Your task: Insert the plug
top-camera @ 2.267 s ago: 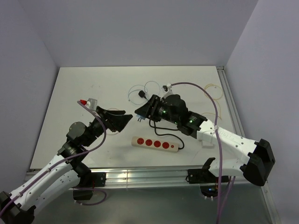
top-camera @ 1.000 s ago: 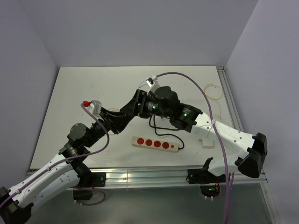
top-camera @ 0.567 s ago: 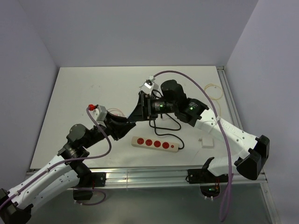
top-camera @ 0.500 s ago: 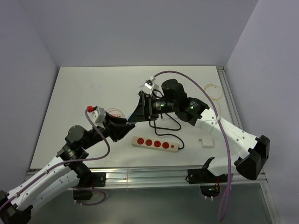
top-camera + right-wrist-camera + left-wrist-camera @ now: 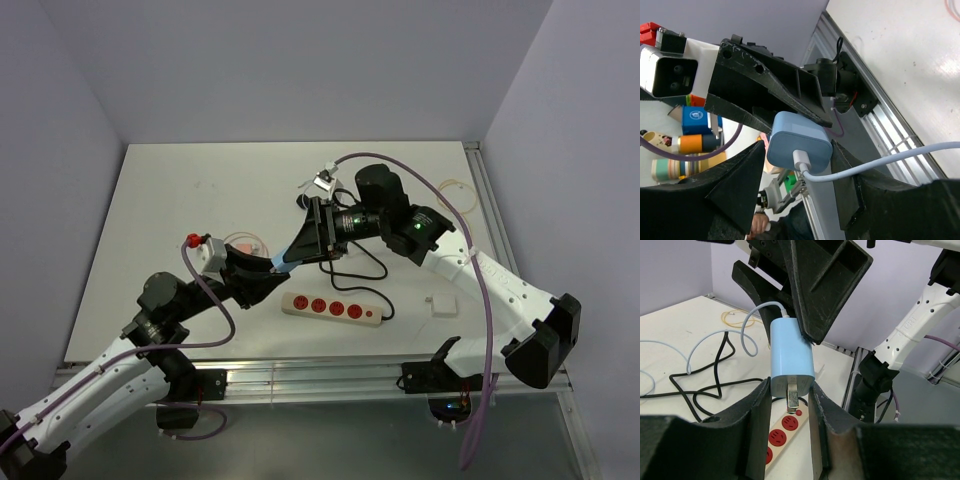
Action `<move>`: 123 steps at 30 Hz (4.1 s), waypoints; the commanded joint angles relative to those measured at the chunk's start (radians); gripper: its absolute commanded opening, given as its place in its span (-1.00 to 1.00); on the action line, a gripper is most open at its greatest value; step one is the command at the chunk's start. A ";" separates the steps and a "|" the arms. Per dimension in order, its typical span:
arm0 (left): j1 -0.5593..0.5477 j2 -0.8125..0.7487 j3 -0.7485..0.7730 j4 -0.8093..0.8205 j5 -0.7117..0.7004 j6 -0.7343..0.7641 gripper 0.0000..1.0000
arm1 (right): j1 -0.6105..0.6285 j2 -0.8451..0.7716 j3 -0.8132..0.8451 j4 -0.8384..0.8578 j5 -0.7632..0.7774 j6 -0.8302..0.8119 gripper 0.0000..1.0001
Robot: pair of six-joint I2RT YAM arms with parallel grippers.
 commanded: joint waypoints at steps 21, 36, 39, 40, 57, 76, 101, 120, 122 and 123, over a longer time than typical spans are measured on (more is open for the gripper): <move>-0.003 0.013 0.009 0.059 0.050 0.044 -0.99 | -0.014 0.080 0.086 0.000 -0.151 0.073 0.29; -0.003 0.018 0.003 0.062 0.064 0.044 -0.99 | -0.050 0.110 0.067 -0.010 -0.215 0.071 0.19; -0.003 0.021 0.009 0.056 0.064 0.044 -0.99 | -0.053 0.115 0.066 -0.013 -0.223 0.062 -0.10; -0.003 0.021 0.010 0.054 0.059 0.042 -0.99 | -0.053 0.112 0.061 -0.013 -0.224 0.062 -0.28; 0.004 0.217 0.173 -0.475 -0.722 -0.482 0.99 | -0.069 -0.089 -0.071 -0.520 0.924 -0.303 -1.00; 0.008 0.363 0.070 -0.328 -0.647 -0.578 0.79 | -0.084 -0.074 -0.396 -0.428 0.794 0.028 -1.00; 0.008 0.392 0.016 -0.262 -0.582 -0.573 0.80 | 0.046 0.058 -0.310 -0.395 0.880 0.018 -1.00; 0.014 0.389 0.006 -0.251 -0.576 -0.573 0.80 | 0.094 0.117 -0.301 -0.507 0.983 0.021 -1.00; 0.014 0.389 0.004 -0.250 -0.574 -0.570 0.80 | 0.094 0.121 -0.287 -0.516 0.995 0.015 -1.00; 0.014 0.392 0.006 -0.253 -0.574 -0.568 0.80 | 0.095 0.118 -0.283 -0.523 0.998 0.013 -1.00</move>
